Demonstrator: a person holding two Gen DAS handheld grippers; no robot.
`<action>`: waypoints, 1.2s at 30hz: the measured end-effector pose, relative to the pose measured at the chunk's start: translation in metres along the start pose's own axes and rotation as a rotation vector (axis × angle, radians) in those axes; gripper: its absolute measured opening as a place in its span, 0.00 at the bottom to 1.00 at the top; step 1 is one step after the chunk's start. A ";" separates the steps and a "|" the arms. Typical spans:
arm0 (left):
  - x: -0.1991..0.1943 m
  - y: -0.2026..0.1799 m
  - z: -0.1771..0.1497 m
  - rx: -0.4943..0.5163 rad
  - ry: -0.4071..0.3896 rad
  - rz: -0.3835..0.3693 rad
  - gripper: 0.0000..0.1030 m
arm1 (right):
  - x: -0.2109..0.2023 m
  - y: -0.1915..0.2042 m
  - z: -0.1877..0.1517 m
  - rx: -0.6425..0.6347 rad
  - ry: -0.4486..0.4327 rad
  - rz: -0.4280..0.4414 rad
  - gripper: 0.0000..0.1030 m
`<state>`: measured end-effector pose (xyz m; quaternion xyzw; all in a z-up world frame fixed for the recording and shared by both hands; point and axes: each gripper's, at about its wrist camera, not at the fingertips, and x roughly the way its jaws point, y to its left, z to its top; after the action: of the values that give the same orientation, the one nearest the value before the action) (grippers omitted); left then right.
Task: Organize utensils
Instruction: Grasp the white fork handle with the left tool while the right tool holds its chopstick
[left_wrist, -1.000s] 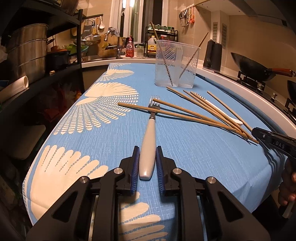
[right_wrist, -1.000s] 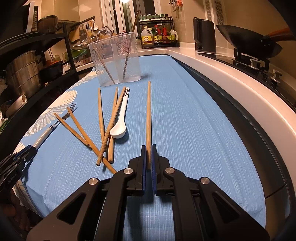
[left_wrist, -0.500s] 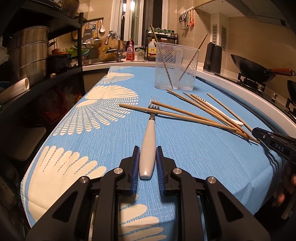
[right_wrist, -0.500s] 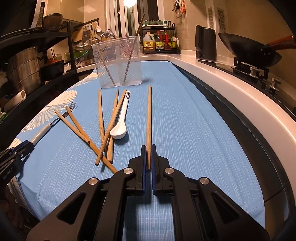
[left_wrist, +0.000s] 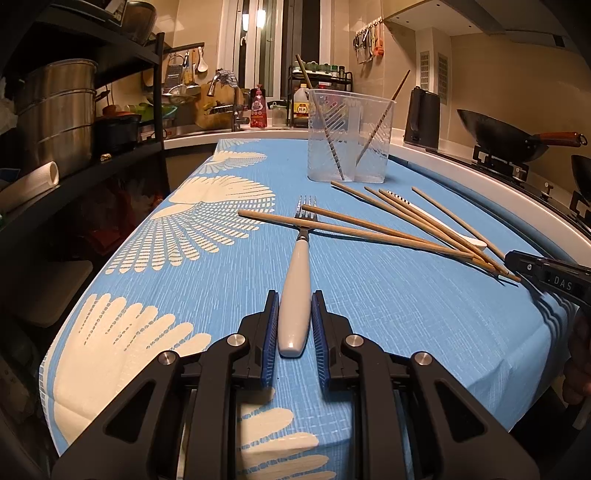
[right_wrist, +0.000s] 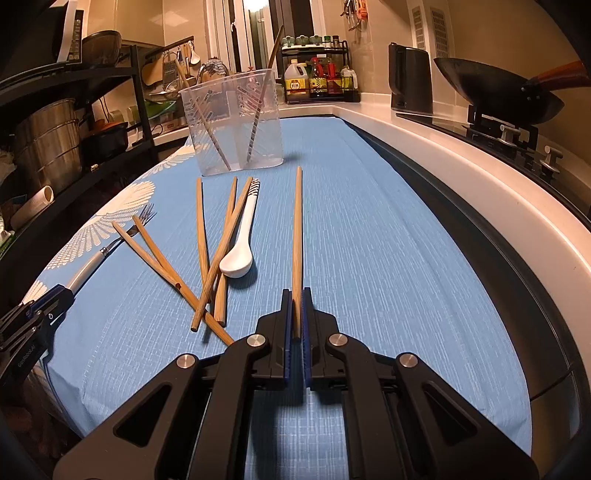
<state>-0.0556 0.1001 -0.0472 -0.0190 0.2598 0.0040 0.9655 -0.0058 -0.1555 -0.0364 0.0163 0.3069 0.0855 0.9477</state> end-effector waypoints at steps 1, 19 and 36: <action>0.000 -0.001 0.000 0.000 0.000 0.002 0.18 | 0.000 0.000 0.000 0.007 0.002 0.005 0.06; 0.003 0.000 0.006 0.008 0.002 0.001 0.18 | 0.003 0.002 0.003 -0.001 0.000 -0.011 0.05; -0.032 0.005 0.085 0.095 -0.125 0.008 0.17 | -0.057 0.011 0.060 -0.117 -0.155 -0.035 0.05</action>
<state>-0.0404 0.1089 0.0419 0.0283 0.1991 -0.0034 0.9796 -0.0176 -0.1528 0.0458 -0.0378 0.2273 0.0851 0.9694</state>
